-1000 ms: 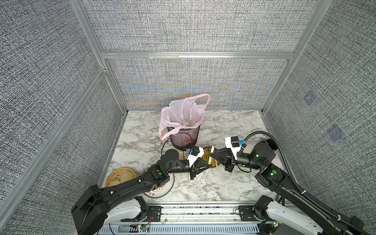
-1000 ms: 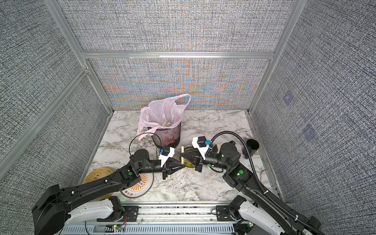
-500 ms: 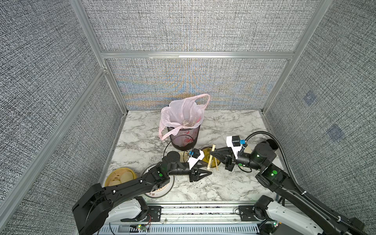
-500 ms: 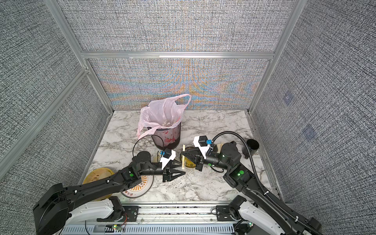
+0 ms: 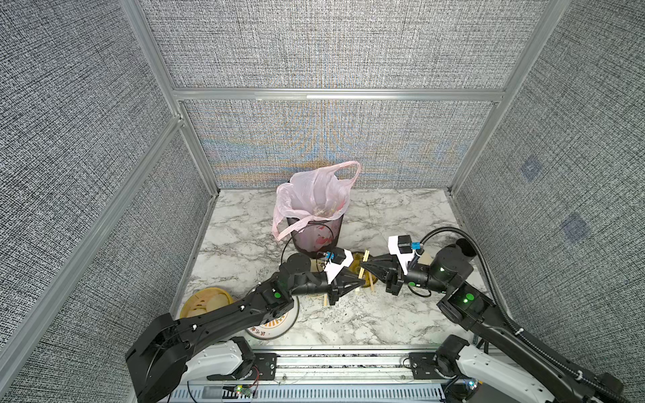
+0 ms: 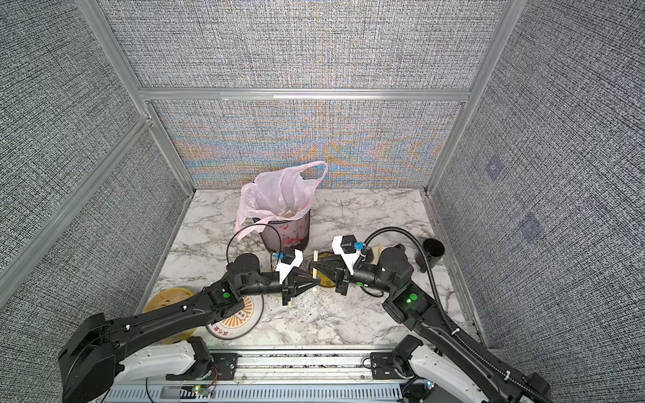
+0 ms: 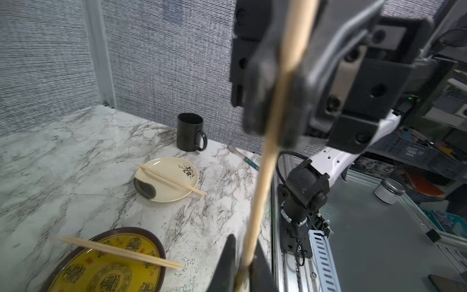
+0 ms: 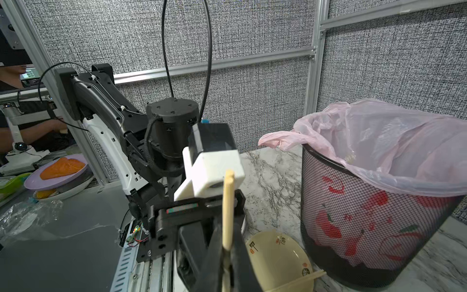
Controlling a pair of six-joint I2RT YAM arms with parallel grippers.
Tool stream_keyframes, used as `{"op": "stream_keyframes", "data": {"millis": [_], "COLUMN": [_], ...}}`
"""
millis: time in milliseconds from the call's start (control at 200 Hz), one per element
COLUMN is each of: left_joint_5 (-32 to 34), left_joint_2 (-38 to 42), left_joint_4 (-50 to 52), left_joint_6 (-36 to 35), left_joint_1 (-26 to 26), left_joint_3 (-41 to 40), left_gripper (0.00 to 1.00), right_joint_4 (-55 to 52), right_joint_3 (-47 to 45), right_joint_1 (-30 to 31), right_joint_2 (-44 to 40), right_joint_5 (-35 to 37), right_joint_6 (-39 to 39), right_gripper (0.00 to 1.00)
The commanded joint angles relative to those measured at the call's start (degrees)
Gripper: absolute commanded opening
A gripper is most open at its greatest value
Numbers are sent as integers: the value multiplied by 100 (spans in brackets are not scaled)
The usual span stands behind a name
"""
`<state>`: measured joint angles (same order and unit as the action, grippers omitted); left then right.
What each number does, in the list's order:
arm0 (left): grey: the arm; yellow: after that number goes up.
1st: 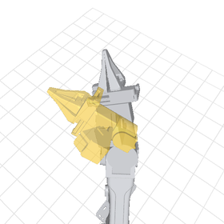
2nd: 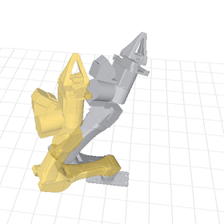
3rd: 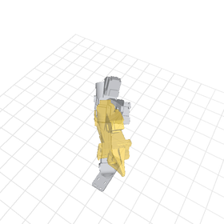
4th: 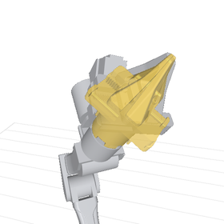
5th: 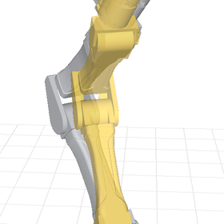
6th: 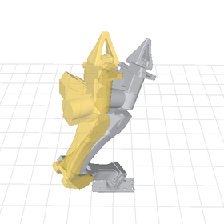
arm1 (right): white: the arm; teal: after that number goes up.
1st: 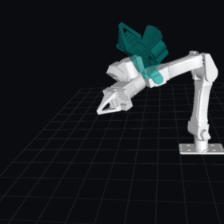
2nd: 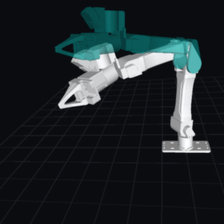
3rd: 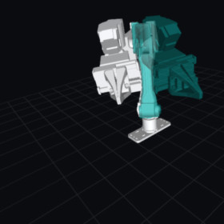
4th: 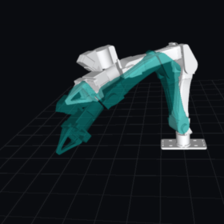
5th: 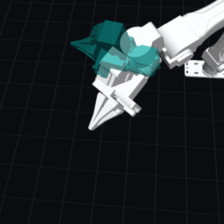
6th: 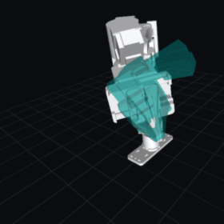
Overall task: Remove the packaging of disposable chopsticks
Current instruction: Remove the packet bag from the disposable chopsticks.
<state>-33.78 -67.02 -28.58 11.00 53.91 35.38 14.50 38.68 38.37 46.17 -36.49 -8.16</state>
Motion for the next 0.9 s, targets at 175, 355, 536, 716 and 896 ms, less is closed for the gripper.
{"op": "stream_keyframes", "data": {"millis": [175, 355, 536, 716, 896], "left_joint_5": [-75, -71, -210, -90, -103], "left_joint_2": [88, 238, 215, 319, 340], "left_joint_4": [-114, -87, -129, -78, -61], "left_joint_6": [95, 77, 104, 119, 112], "left_joint_1": [-11, -10, -10, -11, -8], "left_joint_3": [-52, -93, -55, -87, -76], "left_gripper": [0, 0, 0, 0, 0], "right_joint_4": [31, -14, -116, -135, -99], "right_joint_3": [-18, -134, 10, -42, -141], "right_joint_1": [17, 12, 19, 8, 12], "right_joint_2": [62, 28, 291, 305, 226], "right_joint_5": [-170, -228, -396, -300, -271], "right_joint_6": [7, -10, 17, 34, 68], "right_gripper": [38, 42, 25, 16, 11]}}
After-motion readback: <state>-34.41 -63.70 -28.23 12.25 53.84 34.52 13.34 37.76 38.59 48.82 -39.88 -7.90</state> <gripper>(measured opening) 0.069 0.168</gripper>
